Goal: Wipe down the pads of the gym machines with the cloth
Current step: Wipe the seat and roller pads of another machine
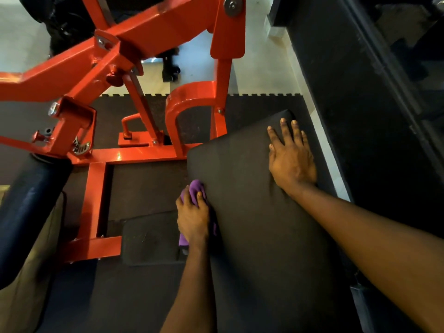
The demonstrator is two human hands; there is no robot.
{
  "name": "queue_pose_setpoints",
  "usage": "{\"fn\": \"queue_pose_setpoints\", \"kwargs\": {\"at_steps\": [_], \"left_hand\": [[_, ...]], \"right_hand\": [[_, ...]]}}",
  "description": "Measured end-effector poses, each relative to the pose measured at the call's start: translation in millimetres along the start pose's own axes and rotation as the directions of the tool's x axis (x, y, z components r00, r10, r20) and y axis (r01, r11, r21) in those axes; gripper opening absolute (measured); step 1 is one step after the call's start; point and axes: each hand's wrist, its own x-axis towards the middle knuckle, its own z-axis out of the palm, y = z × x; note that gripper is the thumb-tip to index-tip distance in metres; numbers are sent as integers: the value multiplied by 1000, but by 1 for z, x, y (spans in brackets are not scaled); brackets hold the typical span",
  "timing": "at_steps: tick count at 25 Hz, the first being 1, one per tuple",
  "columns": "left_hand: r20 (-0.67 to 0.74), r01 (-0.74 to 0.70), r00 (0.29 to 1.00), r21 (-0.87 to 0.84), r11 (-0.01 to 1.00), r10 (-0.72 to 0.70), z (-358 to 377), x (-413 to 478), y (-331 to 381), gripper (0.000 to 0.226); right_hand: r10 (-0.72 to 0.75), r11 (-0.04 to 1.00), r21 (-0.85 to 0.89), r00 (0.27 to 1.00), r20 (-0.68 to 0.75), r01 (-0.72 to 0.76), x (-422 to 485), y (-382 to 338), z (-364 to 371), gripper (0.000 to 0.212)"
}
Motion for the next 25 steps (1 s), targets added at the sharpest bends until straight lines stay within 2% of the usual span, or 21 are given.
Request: {"fn": "queue_pose_setpoints", "kwargs": {"at_steps": [3, 5, 7, 9, 13, 15, 18, 20, 22, 25], "left_hand": [[-20, -54, 998, -39, 998, 53, 2, -21, 21, 42], [7, -175, 984, -92, 980, 177, 13, -10, 55, 38], [32, -344, 936, -110, 932, 349, 27, 2, 91, 40], [61, -391, 917, -69, 918, 395, 40, 12, 110, 47], [-21, -315, 948, 58, 947, 317, 44, 27, 70, 50], [-78, -235, 966, 115, 965, 245, 39, 21, 34, 54], [-112, -45, 993, 18, 999, 46, 20, -18, -14, 55], [-99, 128, 987, -14, 992, -129, 8, -53, -37, 48], [-114, 260, 959, -23, 965, -261, -1, -92, -57, 45], [-185, 344, 920, -46, 938, -347, -11, -148, -76, 41]], "right_hand": [[-6, 1000, -3, 1000, 14, 6, -1, -2, -3, 54], [-14, 1000, -6, 1000, 19, 14, -2, -2, -2, 54], [-23, 1000, -2, 1000, 12, 23, -1, -1, -2, 54], [-32, 999, 1, 999, 12, 32, -1, 0, 0, 54], [-66, 997, 47, 997, -26, 67, -1, 2, -1, 52], [-175, 976, 117, 981, -88, 185, -3, 2, -2, 47], [-349, 896, 233, 923, -159, 379, -9, 3, -2, 40], [-498, 834, 215, 861, -107, 509, -11, 2, -2, 39], [-655, 750, 134, 755, 18, 647, -20, -3, -6, 35], [-712, 703, 139, 688, 143, 698, -62, -9, -7, 36]]}}
